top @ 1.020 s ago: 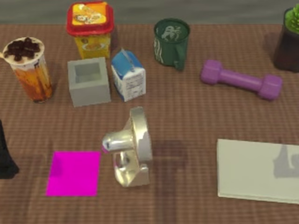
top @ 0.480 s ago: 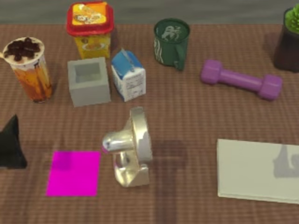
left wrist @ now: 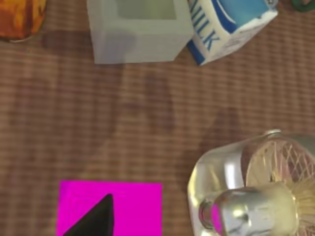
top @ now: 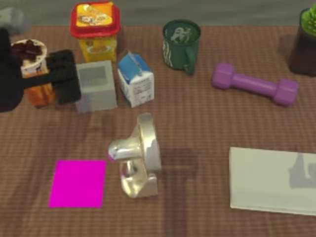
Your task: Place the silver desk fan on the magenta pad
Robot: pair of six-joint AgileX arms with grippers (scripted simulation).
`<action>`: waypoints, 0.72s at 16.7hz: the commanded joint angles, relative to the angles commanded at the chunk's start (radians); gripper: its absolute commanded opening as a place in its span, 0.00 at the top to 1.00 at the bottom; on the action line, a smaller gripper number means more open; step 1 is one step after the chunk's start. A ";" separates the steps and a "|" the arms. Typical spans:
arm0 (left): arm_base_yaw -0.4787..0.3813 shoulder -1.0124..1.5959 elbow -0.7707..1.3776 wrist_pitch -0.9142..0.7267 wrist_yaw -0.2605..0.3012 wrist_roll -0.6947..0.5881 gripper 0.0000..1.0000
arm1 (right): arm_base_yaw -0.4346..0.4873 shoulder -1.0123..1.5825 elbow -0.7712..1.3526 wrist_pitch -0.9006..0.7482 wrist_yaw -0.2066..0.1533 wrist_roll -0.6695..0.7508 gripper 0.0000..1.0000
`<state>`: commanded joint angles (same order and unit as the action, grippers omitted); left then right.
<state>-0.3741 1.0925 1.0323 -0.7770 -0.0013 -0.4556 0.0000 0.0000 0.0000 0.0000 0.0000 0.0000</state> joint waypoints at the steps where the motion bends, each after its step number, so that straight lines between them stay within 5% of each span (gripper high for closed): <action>1: -0.033 0.108 0.102 -0.065 0.000 -0.042 0.00 | 0.000 0.000 0.000 0.000 0.000 0.000 0.00; 7: -0.209 0.666 0.619 -0.422 0.002 -0.261 0.00 | 0.000 0.000 0.000 0.000 0.000 0.000 0.00; 12: -0.295 0.921 0.839 -0.616 0.002 -0.366 0.00 | 0.000 0.000 0.000 0.000 0.000 0.000 0.00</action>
<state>-0.6694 2.0138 1.8711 -1.3930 0.0008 -0.8213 0.0000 0.0000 0.0000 0.0000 0.0000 0.0000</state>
